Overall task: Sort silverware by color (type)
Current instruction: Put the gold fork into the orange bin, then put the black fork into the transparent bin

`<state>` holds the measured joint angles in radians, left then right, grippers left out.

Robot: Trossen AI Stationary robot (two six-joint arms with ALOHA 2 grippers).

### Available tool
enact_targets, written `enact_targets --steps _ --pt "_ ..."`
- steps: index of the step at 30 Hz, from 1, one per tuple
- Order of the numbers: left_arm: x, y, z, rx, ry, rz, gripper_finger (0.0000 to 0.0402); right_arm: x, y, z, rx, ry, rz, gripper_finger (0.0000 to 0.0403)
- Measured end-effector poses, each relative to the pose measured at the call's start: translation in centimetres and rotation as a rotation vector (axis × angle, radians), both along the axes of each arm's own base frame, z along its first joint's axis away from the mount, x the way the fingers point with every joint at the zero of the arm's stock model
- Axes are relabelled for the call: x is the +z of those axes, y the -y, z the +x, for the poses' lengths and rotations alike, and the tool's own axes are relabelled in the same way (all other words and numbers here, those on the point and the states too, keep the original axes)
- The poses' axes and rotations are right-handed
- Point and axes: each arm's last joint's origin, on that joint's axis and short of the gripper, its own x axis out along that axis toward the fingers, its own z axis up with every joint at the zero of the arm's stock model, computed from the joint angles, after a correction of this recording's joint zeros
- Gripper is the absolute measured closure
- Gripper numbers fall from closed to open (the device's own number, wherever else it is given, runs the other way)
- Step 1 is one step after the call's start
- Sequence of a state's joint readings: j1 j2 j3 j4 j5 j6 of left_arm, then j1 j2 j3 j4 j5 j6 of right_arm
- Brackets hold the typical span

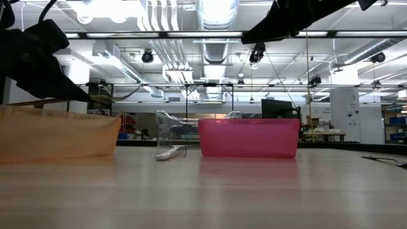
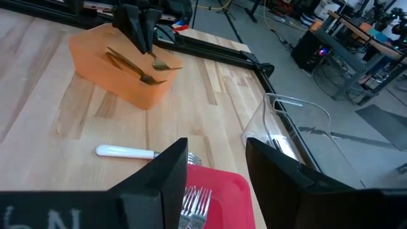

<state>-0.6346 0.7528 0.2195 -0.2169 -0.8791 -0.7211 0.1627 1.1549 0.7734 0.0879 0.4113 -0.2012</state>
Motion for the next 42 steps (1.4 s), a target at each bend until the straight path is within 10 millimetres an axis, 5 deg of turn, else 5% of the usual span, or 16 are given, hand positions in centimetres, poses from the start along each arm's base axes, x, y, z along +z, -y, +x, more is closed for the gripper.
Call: enact_targets --steps 42 --pt "-1.1 -0.1 -0.6 -0.011 -0.127 -0.125 0.0368 0.0 0.0 0.0 0.001 -0.001 -0.004 0.0252"
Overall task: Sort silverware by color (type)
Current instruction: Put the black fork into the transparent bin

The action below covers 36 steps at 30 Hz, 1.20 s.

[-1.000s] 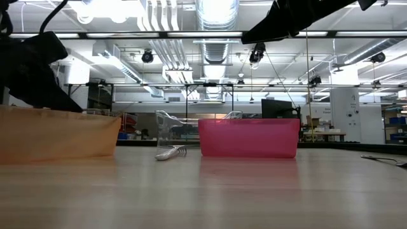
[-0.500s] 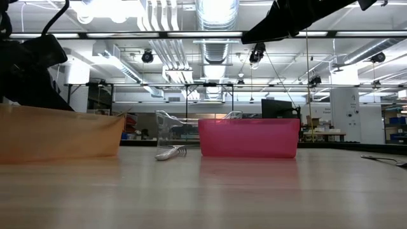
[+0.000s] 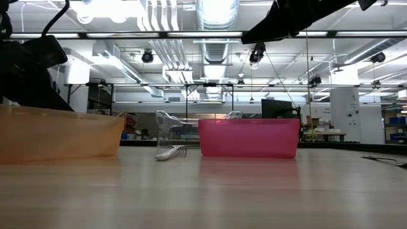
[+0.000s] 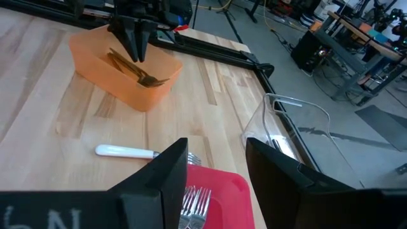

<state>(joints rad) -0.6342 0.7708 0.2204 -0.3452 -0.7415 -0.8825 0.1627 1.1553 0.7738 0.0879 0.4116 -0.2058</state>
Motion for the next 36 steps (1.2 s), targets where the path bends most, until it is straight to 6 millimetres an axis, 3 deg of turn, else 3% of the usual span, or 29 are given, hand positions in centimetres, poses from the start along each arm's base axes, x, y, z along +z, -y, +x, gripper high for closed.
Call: enact_targets --steps 11,19,24,32,36 --pt "2.2 0.5 0.7 -0.006 0.043 -0.03 0.0373 0.0 0.0 0.0 -0.002 0.001 0.004 0.0252" --pt "4.9 1.2 1.7 -0.018 0.094 0.014 0.0378 0.2 0.1 0.1 -0.072 0.057 0.092 0.0252" --pt "6.9 2.0 3.0 -0.054 0.095 0.135 0.0378 0.2 0.5 -0.1 -0.245 0.106 0.188 0.0252" --pt "10.2 3.8 5.8 -0.14 0.041 0.422 0.0378 -0.4 0.5 -0.4 -0.329 0.104 0.398 0.0252" --pt "11.6 4.5 7.3 -0.2 -0.003 0.548 0.0378 -0.9 0.2 -0.5 -0.26 0.031 0.475 0.0252"
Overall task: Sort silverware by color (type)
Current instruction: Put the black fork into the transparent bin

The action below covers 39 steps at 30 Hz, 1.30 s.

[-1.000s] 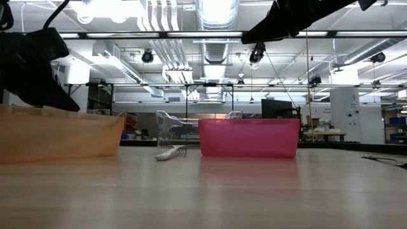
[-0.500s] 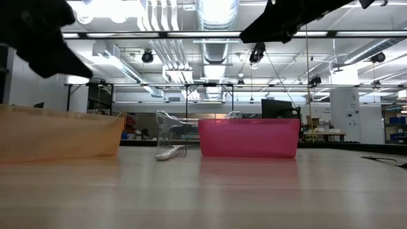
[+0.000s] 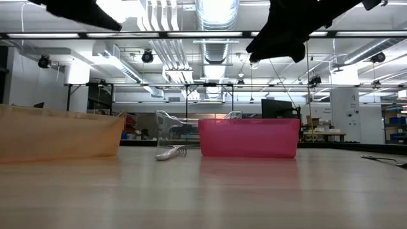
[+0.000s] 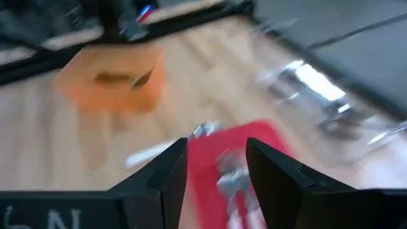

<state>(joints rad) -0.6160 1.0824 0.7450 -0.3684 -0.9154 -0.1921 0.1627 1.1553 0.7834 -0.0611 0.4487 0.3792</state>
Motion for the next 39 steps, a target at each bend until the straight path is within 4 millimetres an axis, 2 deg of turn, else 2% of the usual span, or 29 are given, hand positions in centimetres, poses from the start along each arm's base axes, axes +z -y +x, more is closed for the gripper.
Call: enact_targets --steps 5,13,17,24,32,39 --pt "1.0 -0.2 1.5 -0.013 -0.041 0.089 0.0378 -0.8 -0.3 -0.5 0.059 -0.097 0.13 0.0252" --pt "0.5 -1.6 3.0 0.058 -0.083 0.123 0.0377 -0.5 -0.1 -2.3 -0.166 -0.429 0.325 0.0252" --pt "0.2 -1.8 3.3 0.071 -0.095 0.128 0.0377 -1.2 -0.2 -3.3 -0.238 -0.559 0.46 0.0252" --pt "0.2 -1.7 3.4 0.072 -0.087 0.124 0.0377 -2.7 -0.4 -4.7 -0.397 -0.667 0.62 0.0252" --pt "0.2 -1.7 3.4 0.072 -0.087 0.124 0.0377 -6.2 -0.3 -6.6 -0.57 -0.746 0.699 0.0252" --pt "0.2 -1.7 3.4 0.072 -0.088 0.124 0.0377 -8.1 -0.2 -7.8 -0.669 -0.786 0.739 0.0252"
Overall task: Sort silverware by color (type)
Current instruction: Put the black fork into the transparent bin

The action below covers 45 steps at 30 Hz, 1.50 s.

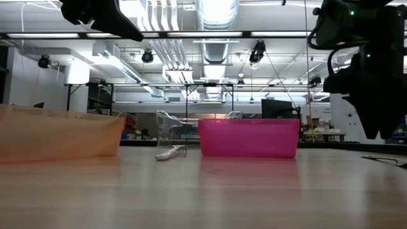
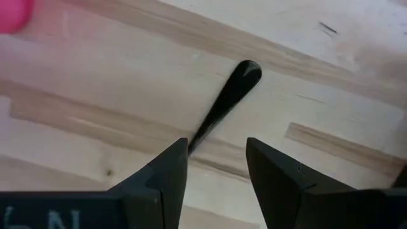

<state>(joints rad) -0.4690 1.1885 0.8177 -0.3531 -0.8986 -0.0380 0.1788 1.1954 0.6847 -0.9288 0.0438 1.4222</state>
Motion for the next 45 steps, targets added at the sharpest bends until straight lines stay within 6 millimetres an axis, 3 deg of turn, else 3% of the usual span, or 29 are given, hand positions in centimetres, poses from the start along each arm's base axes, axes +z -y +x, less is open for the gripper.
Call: enact_targets --steps 9,14,30,45 --pt "0.0 0.0 0.0 0.0 0.0 0.0 0.0377 -2.2 -0.1 0.0 -0.015 0.1 0.043 0.0252" --pt "0.0 0.0 0.0 0.001 0.003 -0.002 0.0377 -3.2 0.0 -0.8 -0.041 0.064 0.052 0.0252" --pt "0.2 0.1 0.1 0.002 0.029 -0.017 0.0377 -4.0 0.2 -1.3 0.033 0.06 0.015 0.0257" --pt "0.2 0.1 0.1 0.002 0.031 -0.018 0.0377 -4.1 0.4 -1.4 0.094 0.059 -0.038 0.0387"
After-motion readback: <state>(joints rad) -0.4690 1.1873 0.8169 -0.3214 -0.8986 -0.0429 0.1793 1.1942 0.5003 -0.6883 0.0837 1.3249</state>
